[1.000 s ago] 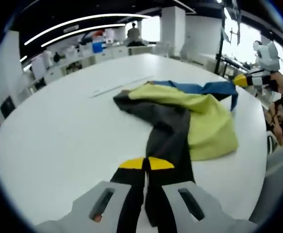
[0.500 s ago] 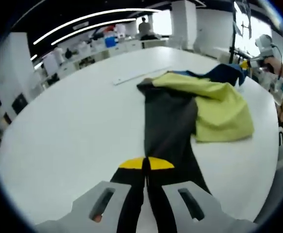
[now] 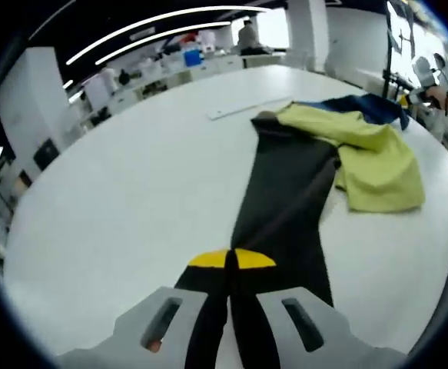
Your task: Fold the garment on the visible template until the final outline fits inside the template.
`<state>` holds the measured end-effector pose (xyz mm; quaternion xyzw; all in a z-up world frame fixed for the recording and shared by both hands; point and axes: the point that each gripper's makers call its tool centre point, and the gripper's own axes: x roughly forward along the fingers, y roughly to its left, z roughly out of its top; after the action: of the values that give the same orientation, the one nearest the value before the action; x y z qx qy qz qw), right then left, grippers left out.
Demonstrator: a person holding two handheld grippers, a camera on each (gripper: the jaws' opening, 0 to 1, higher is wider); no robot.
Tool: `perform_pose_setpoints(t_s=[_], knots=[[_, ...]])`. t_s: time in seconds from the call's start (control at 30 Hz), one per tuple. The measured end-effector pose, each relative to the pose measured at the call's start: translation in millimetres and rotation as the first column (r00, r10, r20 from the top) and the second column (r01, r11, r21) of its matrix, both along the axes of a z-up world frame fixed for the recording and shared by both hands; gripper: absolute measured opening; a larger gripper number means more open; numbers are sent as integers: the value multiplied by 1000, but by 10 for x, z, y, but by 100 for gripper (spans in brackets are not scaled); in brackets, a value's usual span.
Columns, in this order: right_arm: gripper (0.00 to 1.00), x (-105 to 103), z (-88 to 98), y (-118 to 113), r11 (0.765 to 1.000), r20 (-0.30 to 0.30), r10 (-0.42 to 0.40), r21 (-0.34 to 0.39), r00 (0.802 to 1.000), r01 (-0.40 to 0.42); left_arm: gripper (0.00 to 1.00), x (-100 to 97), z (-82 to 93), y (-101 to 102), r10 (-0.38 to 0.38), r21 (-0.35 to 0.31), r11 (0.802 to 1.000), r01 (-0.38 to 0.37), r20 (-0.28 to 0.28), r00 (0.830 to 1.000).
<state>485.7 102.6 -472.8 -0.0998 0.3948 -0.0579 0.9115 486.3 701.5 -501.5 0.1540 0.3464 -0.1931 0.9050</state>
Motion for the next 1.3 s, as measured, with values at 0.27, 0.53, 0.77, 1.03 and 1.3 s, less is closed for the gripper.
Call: perform_pose_setpoints(t_s=[0.27,0.53,0.77,1.03,1.3], knots=[[0,-27,-5,-156,1000,-24,-7,-20,1000,7,0,9,-29,259,48,26,999,-48,-6,999],[0,26,-49,-209,999,-62,26,-44,998,-29,0,42,-51,451,73,55,996,-72,-7,997],[0,29,-82,-309,999,-90,13,-40,996,-17,0,113,-34,552,80,69,994,-79,0,997],[0,10,-141,-217,999,-91,35,11,995,-34,0,179,-13,562,72,98,993,-72,3,997],[11,6,-220,142,983,-69,144,124,987,-135,0,160,-37,505,32,153,988,-30,-8,999]])
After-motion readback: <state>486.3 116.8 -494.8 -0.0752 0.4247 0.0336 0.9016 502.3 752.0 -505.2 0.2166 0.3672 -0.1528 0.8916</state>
